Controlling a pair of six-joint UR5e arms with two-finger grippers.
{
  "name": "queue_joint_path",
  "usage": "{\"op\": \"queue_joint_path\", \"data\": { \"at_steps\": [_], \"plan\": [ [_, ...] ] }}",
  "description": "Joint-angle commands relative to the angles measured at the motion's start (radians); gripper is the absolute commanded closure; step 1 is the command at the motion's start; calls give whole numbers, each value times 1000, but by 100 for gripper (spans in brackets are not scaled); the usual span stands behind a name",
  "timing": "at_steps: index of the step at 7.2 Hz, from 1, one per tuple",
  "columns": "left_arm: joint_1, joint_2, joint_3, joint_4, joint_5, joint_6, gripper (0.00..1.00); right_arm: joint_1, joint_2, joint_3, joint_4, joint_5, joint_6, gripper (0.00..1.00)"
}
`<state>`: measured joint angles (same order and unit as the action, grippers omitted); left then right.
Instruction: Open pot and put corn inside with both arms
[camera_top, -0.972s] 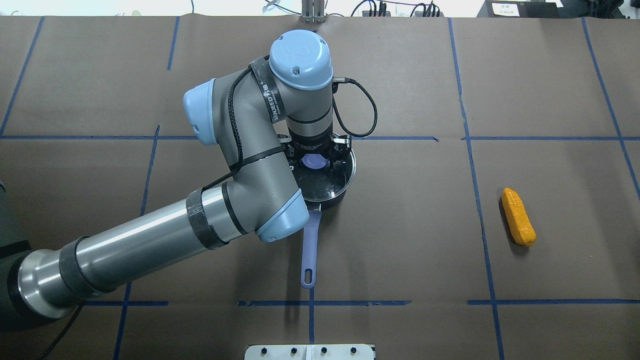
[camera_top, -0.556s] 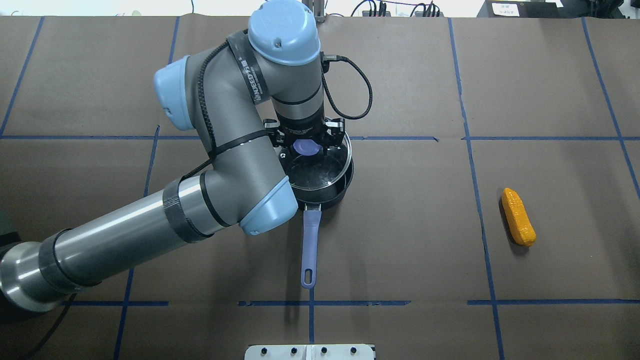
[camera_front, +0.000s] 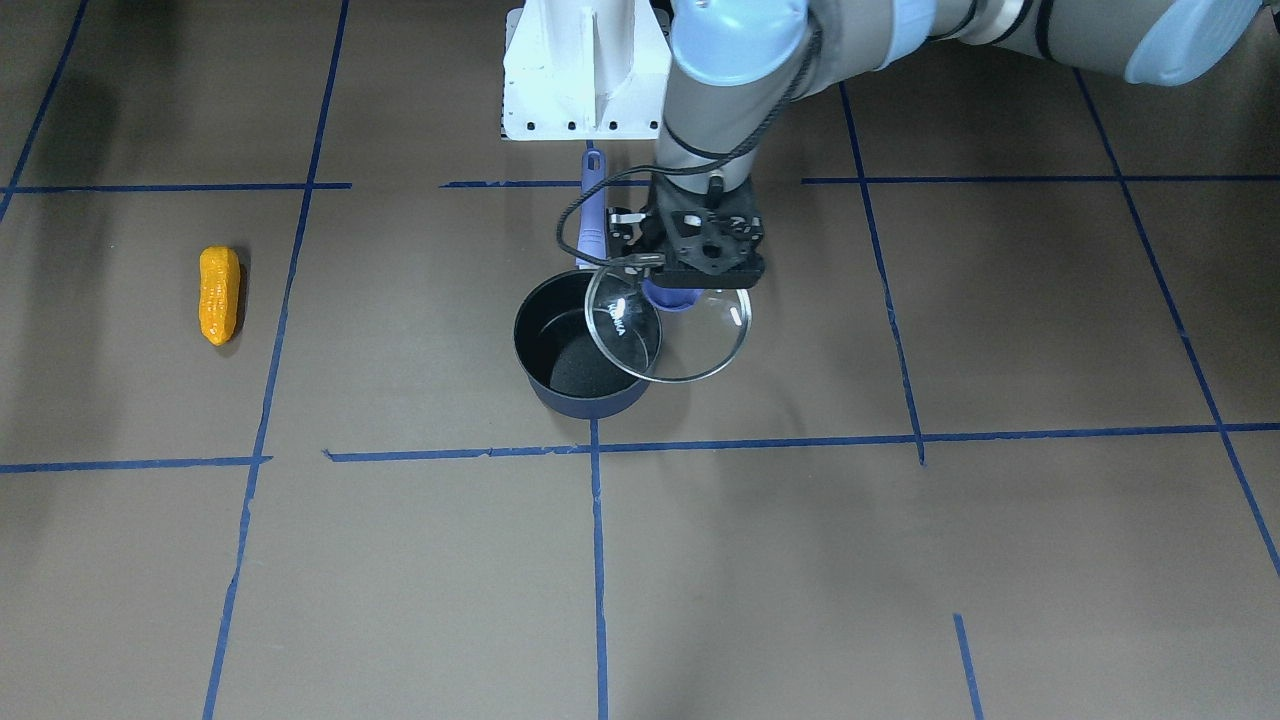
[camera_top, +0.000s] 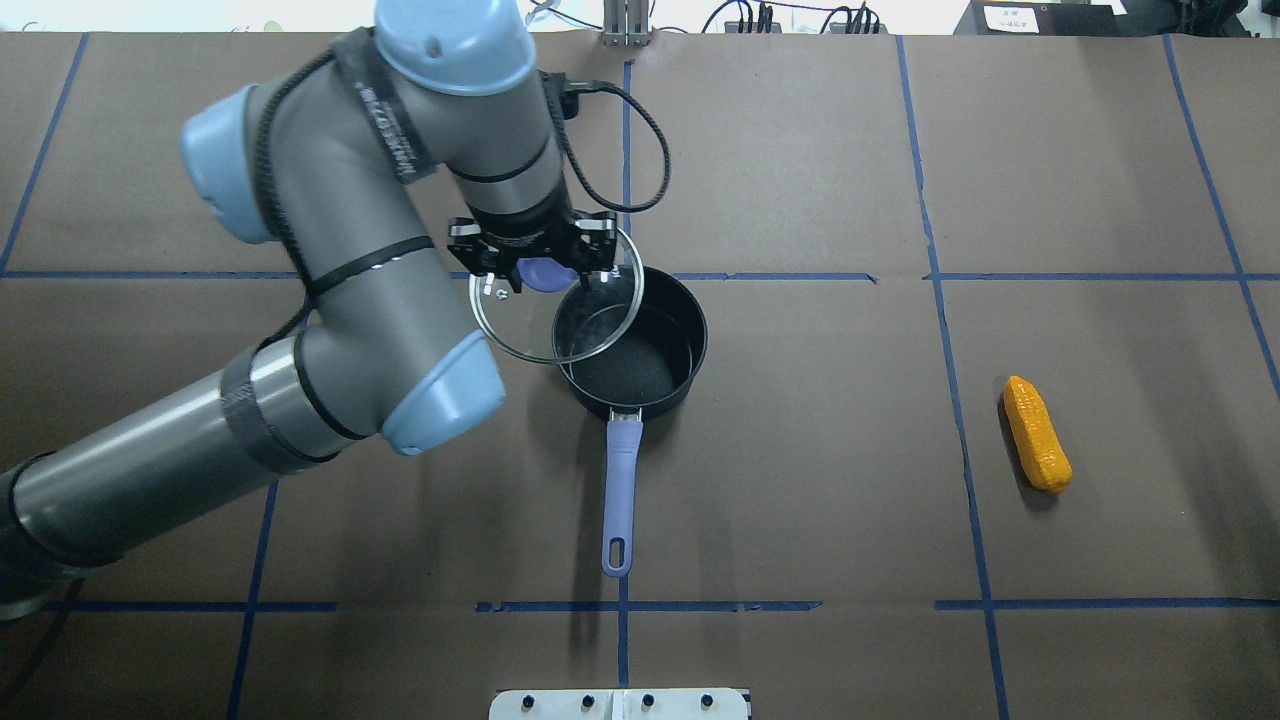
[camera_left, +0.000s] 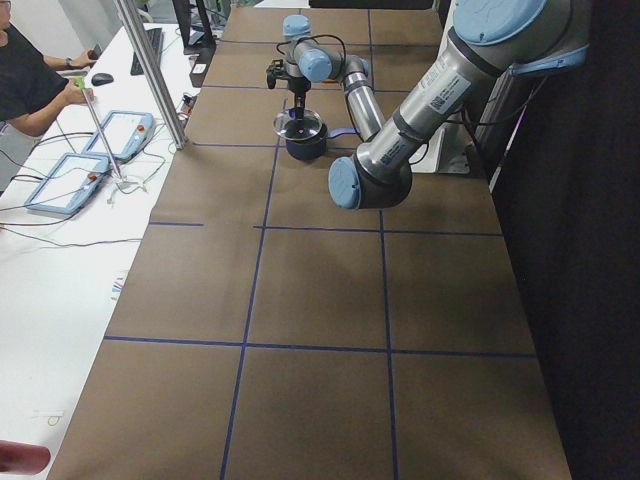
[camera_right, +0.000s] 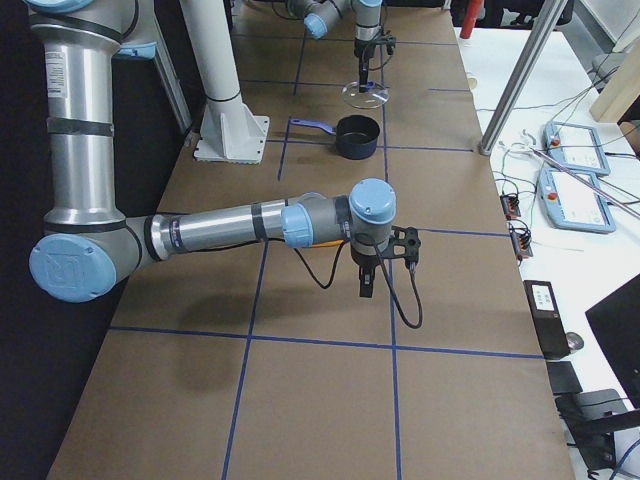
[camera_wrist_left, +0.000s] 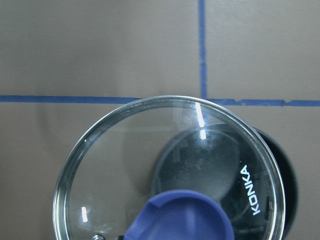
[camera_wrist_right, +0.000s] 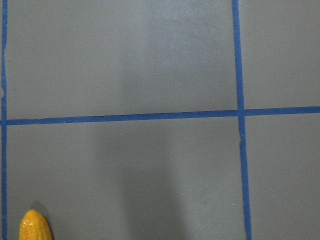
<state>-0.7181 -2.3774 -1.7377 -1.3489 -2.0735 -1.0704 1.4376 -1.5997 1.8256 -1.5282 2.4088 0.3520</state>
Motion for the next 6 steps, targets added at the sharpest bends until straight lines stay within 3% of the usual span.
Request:
{"op": "queue_joint_path", "data": {
  "at_steps": [1,3,6],
  "plan": [
    [-29,114,-89,1,-10,61,78,-162,4,44,232,-29,393,0],
    [-30,185,-134,-2,-10,75,77,-354,7,52,379,-161,647,0],
    [-23,247,-132,-38,-5,95,76,-505,52,66,401,-261,803,0]
  ]
}}
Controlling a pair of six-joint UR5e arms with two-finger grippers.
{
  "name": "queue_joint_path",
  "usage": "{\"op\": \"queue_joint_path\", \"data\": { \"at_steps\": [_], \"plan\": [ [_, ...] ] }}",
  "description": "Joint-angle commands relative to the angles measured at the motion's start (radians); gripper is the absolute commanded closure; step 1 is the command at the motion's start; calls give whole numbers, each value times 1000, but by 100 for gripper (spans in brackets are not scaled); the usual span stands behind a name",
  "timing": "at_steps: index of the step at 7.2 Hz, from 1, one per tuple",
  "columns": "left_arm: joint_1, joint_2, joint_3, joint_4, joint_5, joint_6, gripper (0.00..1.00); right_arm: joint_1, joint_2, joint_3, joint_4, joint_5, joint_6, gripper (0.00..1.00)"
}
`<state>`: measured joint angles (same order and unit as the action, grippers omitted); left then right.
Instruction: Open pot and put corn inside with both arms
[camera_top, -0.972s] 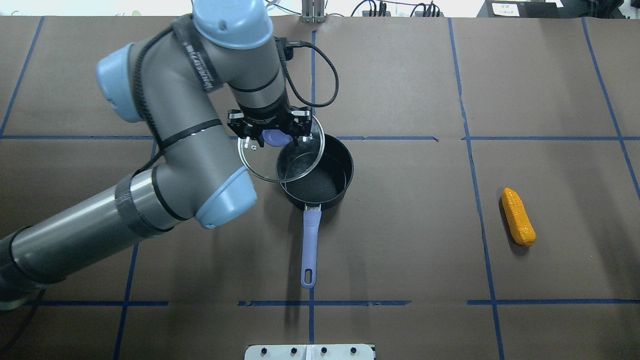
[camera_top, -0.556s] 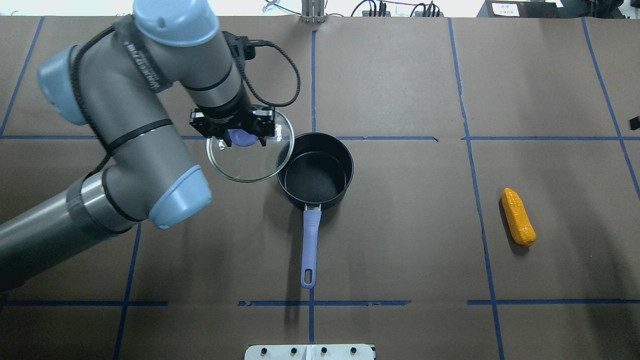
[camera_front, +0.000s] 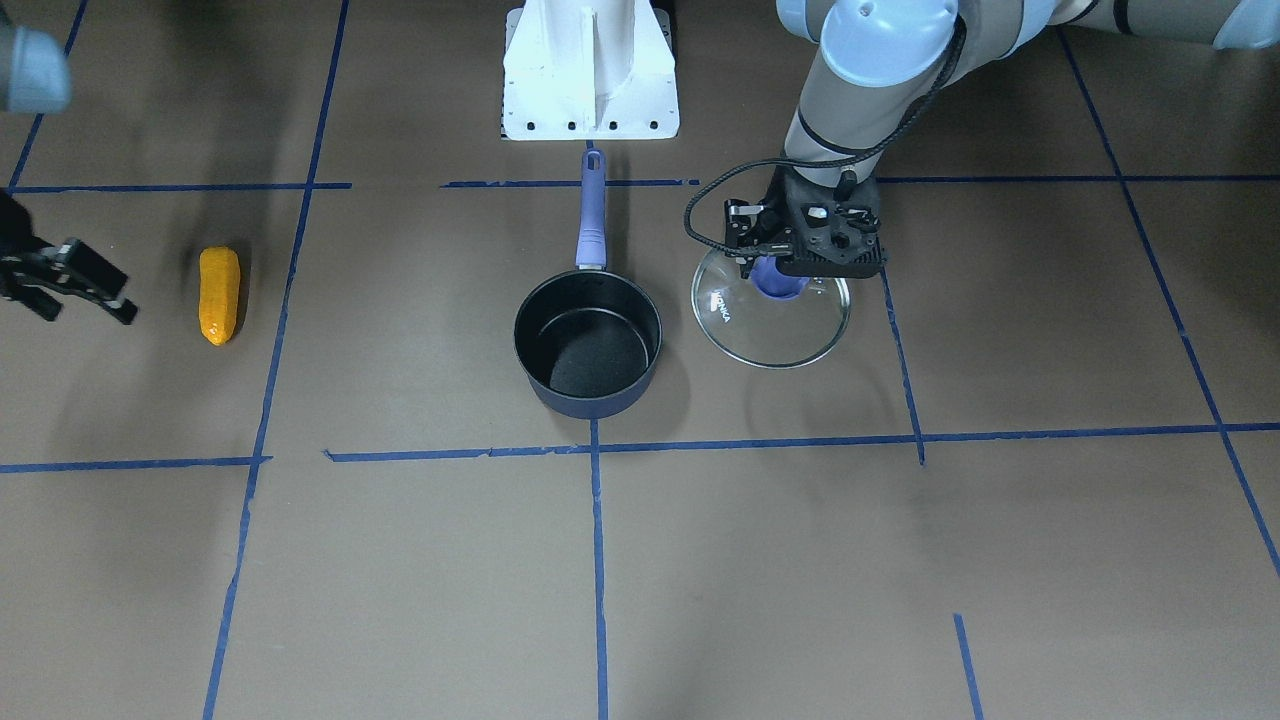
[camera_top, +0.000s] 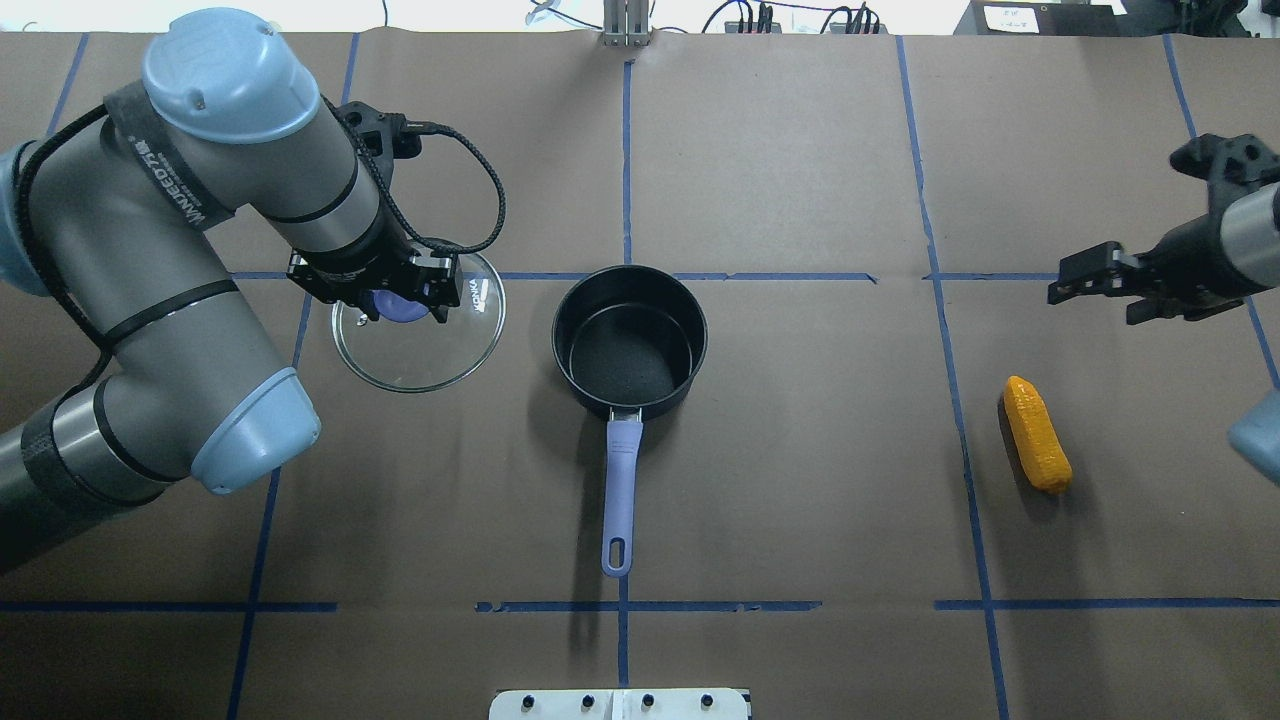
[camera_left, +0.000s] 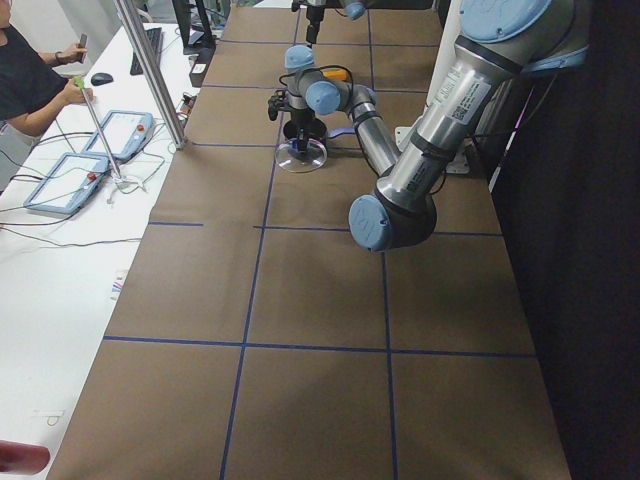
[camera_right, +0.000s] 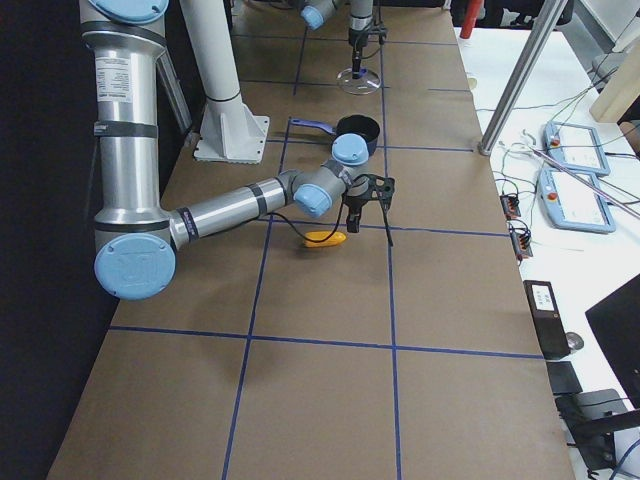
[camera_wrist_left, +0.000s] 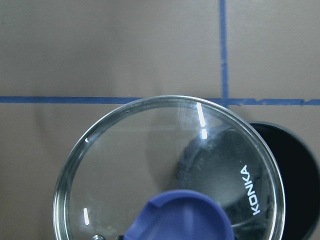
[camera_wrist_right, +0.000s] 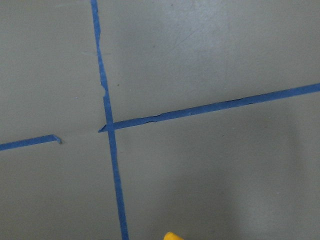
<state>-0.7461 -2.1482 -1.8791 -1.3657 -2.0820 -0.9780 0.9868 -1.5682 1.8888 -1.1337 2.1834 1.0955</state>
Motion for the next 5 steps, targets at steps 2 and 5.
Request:
{"op": "queue_joint_path", "data": {
  "at_steps": [2,5],
  "plan": [
    [22,71,52,-128,7,-13,75,-97,22,1,6,-66,73,0],
    [42,73,89,-171,8,-39,75,-169,-27,-4,-3,-100,61,0]
  ]
}}
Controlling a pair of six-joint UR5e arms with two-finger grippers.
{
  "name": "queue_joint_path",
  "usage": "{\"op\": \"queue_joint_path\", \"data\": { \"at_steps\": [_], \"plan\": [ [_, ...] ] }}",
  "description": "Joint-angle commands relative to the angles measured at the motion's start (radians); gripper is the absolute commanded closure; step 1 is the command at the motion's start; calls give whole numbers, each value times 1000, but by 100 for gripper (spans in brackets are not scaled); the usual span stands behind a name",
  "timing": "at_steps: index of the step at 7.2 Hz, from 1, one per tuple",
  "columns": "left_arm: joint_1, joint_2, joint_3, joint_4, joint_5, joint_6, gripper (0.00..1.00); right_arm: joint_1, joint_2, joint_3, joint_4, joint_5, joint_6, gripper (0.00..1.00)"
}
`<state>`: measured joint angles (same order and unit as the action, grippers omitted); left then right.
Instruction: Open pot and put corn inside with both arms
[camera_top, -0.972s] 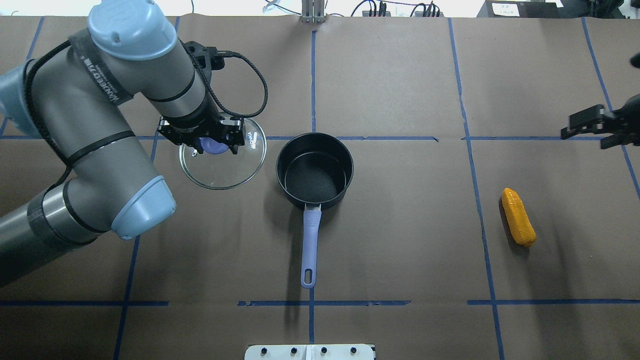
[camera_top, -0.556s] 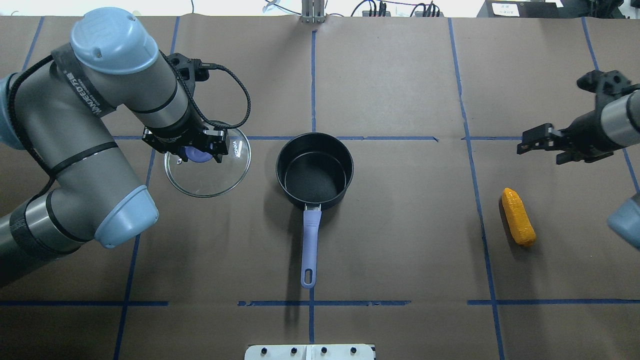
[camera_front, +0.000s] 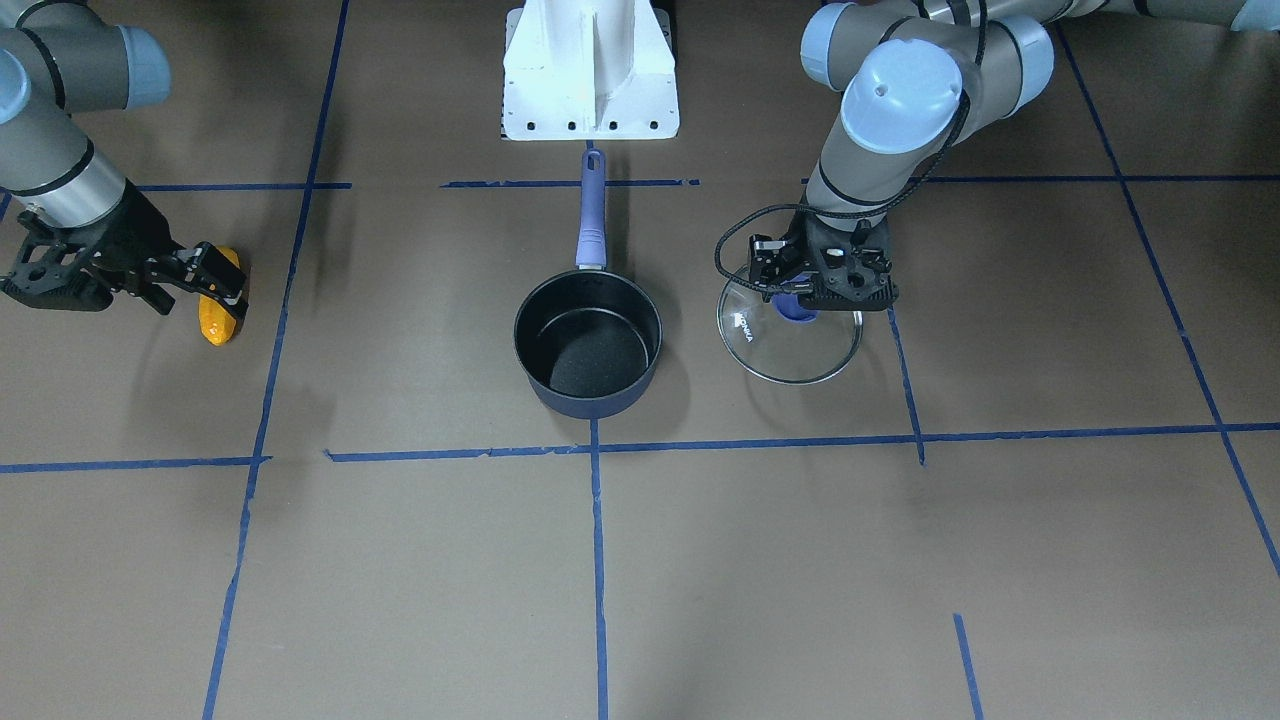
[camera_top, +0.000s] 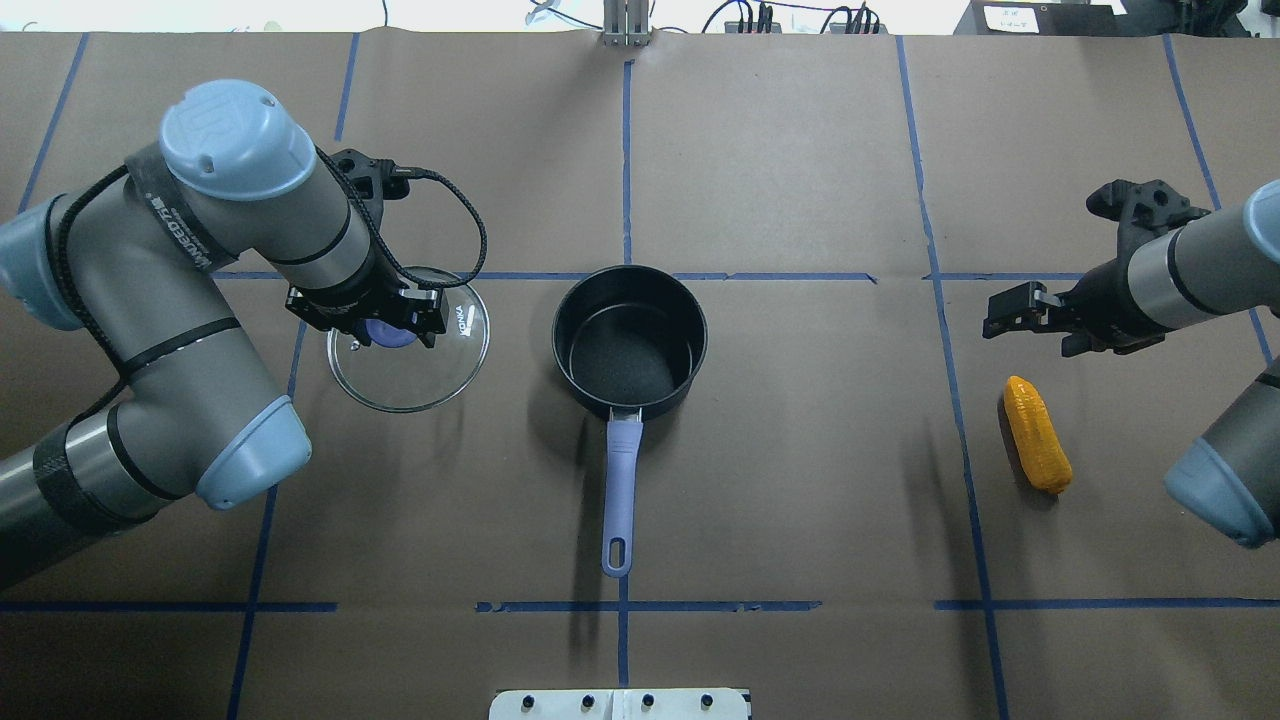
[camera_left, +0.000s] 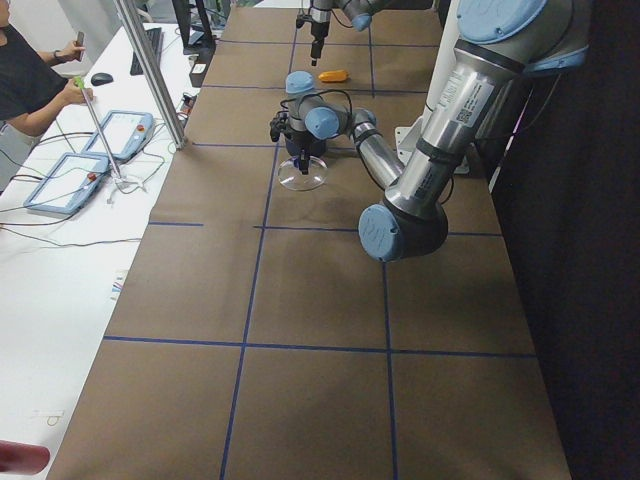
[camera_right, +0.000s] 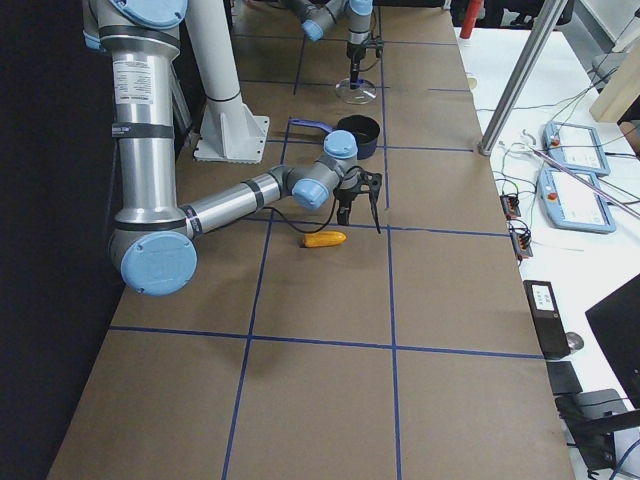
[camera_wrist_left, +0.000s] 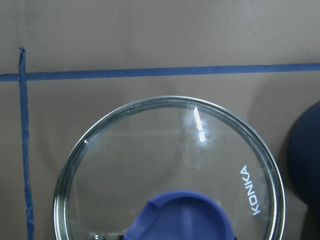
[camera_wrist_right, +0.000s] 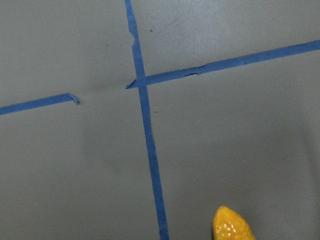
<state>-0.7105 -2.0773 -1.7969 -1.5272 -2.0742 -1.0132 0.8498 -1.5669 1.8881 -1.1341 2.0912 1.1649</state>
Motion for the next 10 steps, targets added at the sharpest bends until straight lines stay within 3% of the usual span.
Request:
{"op": "queue_joint_path", "data": {
  "at_steps": [1,5,6,9,10],
  "plan": [
    [6,2,7,-10,0,-1,75,-64,-48,-7,-3,-34,-14,0],
    [8,3,7,-10,0,-1,75,-124,-64,-63,-3,-77,-13,1],
    [8,3,7,-10,0,-1,75,-124,-64,-57,-1,-76,-13,10],
    [9,19,5,-11,0,1,75,-123,-77,-35,1,-77,-4,92],
    [12,19,5,-11,0,-1,75,-120,-87,-17,-3,-77,-5,99]
  ]
}}
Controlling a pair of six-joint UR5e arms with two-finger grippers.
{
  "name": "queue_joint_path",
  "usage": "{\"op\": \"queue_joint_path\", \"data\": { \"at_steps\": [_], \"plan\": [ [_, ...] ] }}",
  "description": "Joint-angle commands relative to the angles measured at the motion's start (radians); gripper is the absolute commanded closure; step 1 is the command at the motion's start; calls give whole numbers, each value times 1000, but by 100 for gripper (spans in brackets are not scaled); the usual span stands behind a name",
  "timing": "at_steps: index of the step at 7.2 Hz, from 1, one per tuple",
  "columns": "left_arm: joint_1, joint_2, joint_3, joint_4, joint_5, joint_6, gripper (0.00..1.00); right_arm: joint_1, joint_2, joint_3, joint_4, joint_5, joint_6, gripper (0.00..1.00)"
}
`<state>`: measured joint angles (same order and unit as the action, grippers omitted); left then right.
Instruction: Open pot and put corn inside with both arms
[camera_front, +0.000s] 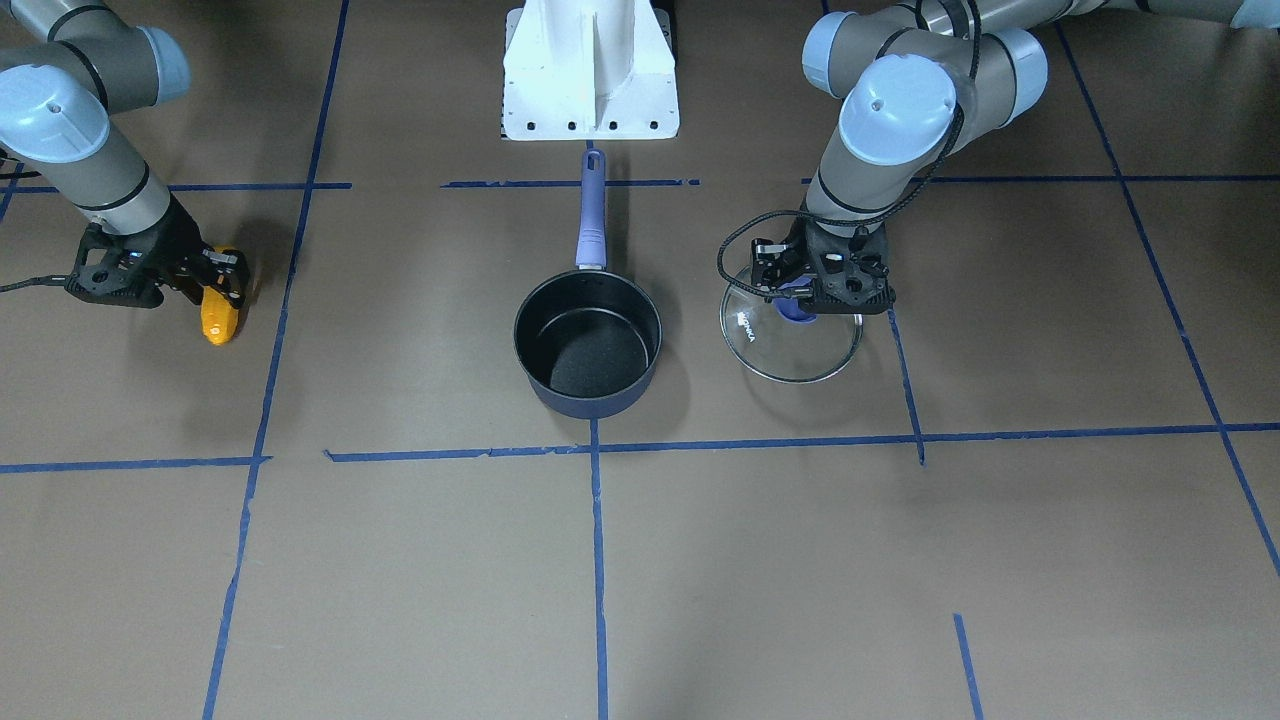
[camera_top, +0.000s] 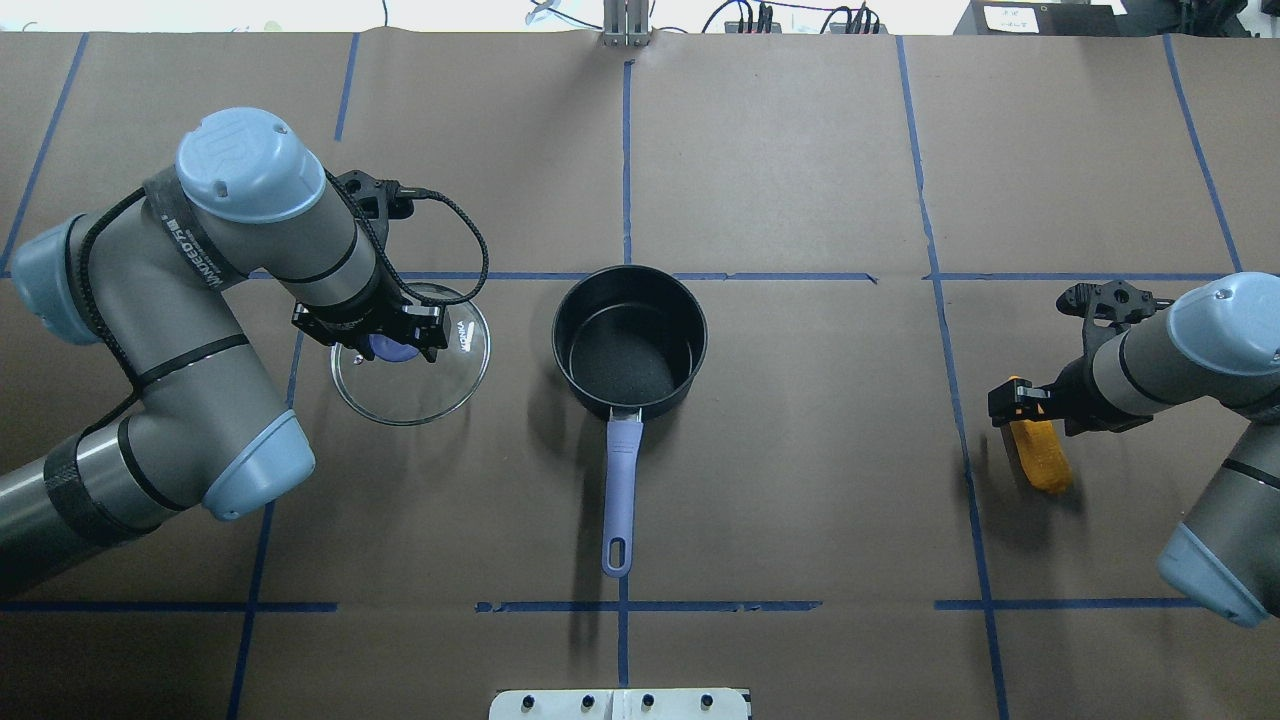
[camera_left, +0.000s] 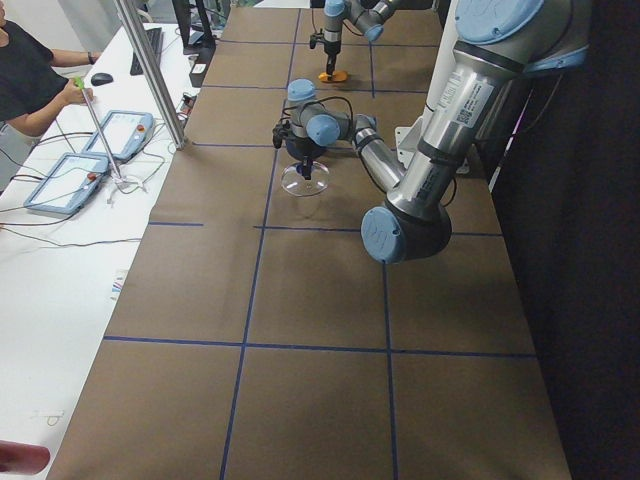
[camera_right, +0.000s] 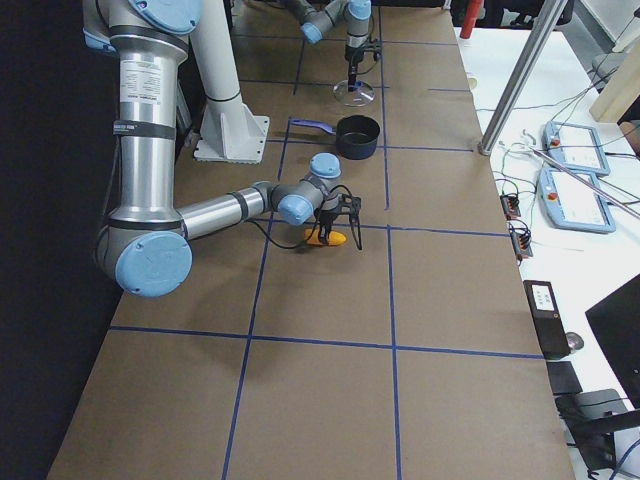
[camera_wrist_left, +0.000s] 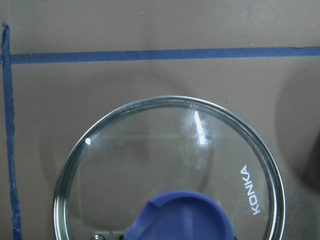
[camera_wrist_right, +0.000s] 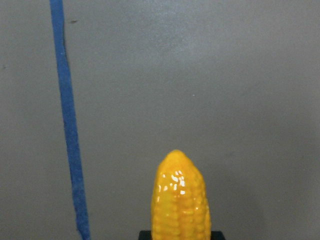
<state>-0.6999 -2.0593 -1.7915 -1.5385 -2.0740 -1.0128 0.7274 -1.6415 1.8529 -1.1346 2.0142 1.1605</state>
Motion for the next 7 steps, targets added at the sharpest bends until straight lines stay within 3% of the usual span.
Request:
{"op": "queue_joint_path", "data": {
  "at_steps": [1,2,4,7],
  "plan": [
    [14,2,1,0,0,-1,75,4,-29,47,-4,1,-1,100],
    [22,4,1,0,2,-1,73,26,-29,86,-8,12,-1,100],
    [36,21,1,0,11,-1,70,40,-5,176,-136,15,-2,100],
    [57,24,68,-87,41,-4,70,64,179,221,-339,29,-1,100]
  ]
}}
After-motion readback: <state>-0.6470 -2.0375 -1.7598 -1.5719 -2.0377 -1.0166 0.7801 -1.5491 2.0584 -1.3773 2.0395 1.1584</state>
